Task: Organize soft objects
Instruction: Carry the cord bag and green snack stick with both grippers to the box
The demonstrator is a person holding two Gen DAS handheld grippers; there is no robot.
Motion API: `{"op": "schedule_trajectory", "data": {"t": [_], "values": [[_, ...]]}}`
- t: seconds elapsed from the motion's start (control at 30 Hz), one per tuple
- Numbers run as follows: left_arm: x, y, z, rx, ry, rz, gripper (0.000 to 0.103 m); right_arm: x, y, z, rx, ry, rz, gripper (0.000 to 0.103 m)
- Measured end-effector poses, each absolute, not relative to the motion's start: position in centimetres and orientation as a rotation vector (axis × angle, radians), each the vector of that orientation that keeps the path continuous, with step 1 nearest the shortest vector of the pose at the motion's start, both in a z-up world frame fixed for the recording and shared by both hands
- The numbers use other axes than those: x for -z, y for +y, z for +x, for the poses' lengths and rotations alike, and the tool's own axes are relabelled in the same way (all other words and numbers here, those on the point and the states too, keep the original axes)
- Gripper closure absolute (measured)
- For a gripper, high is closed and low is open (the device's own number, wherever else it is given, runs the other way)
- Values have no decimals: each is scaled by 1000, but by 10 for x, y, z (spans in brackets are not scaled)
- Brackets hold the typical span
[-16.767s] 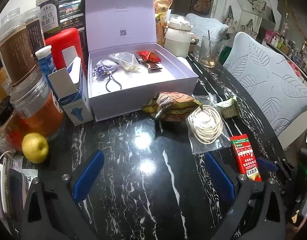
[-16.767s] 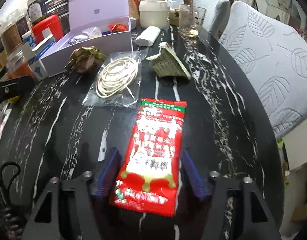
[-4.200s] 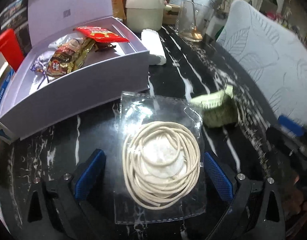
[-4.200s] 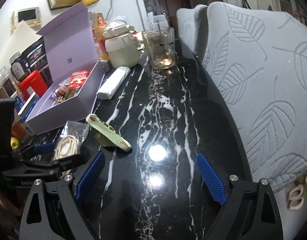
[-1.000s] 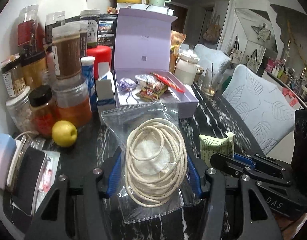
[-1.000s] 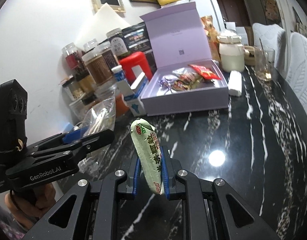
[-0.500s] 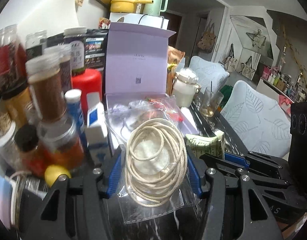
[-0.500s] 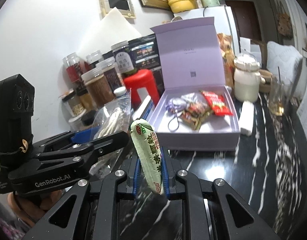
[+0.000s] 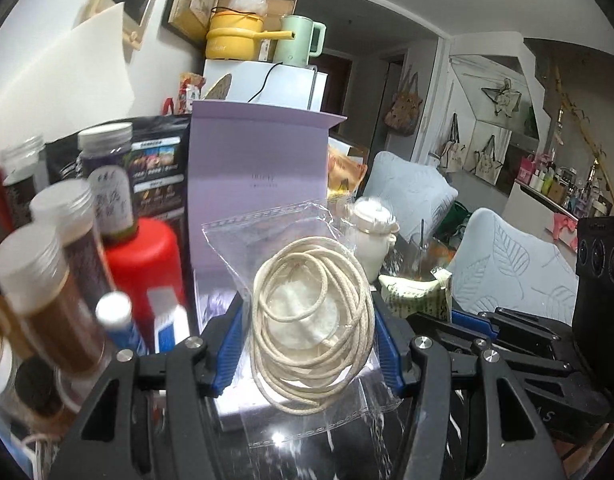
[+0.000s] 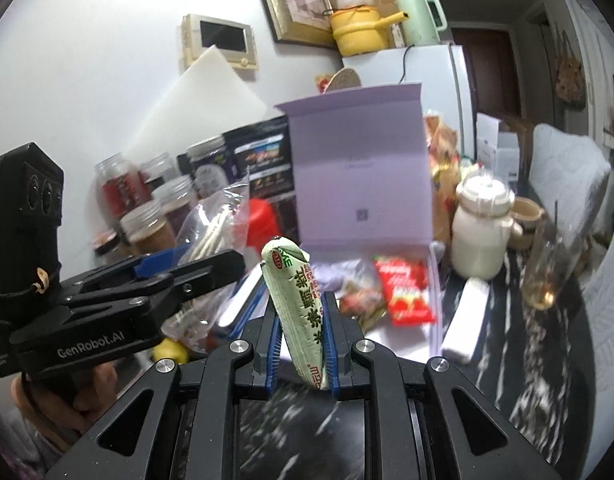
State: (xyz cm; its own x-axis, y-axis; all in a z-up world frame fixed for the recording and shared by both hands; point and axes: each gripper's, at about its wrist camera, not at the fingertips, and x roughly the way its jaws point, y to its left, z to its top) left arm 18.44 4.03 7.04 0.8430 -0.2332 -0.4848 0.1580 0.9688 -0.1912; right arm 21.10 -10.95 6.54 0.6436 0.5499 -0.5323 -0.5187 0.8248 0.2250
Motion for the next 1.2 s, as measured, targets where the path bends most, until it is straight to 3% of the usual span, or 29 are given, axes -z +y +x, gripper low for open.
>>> {"op": "schedule_trajectory", "data": {"t": [0.6, 1.2], "values": [[-77, 41, 273, 184, 491, -116, 46, -83, -120, 299, -570, 546, 11, 84], [-28, 34, 338, 140, 647, -80, 46, -35, -108, 371, -550, 659, -52, 84]]}}
